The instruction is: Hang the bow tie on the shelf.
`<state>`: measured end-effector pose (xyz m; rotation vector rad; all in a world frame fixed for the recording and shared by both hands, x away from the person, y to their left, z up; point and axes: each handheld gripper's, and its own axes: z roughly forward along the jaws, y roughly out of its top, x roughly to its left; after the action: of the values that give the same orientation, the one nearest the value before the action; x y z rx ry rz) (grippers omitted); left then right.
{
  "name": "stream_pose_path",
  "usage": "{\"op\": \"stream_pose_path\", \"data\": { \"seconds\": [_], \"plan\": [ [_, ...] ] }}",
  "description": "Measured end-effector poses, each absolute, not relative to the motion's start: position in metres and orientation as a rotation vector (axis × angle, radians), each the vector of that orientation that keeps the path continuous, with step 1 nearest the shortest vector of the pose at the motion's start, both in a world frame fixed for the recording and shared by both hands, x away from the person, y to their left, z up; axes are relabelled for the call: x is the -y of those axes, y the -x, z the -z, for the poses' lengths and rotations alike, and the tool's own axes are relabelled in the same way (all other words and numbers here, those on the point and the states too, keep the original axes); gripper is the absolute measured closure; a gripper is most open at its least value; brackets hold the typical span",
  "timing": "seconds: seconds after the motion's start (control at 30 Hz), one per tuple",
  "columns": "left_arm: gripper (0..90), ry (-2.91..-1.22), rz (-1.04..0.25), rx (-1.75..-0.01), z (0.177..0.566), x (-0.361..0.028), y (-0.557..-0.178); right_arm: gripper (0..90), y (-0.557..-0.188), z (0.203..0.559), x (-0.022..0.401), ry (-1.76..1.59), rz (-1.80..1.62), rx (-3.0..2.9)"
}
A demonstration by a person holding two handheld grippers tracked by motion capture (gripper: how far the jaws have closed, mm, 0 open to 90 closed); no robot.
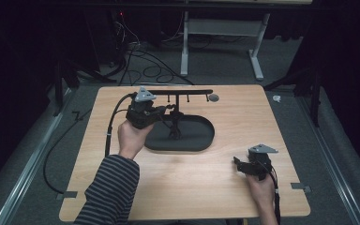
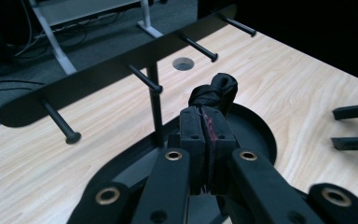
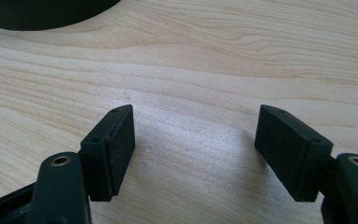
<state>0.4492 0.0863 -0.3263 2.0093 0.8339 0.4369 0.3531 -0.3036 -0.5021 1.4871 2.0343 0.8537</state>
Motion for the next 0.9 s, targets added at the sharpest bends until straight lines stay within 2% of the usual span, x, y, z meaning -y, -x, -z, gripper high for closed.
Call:
{"op": "stream_pose_path", "data": {
  "seconds": [0.6,0.9],
  "plan": [
    [88.0,-2.007,-0.441,-0.907,0.328,-0.081,-0.482,30.0,-0.353,0.502,0.303,-1.490,-0.854,-2.032],
    [87.8,-2.026,-0.483,-0.927,0.330,-0.075,-0.495,30.1,-0.353,0.502,0.303,-1.495,-0.856,-2.030]
  ]
}}
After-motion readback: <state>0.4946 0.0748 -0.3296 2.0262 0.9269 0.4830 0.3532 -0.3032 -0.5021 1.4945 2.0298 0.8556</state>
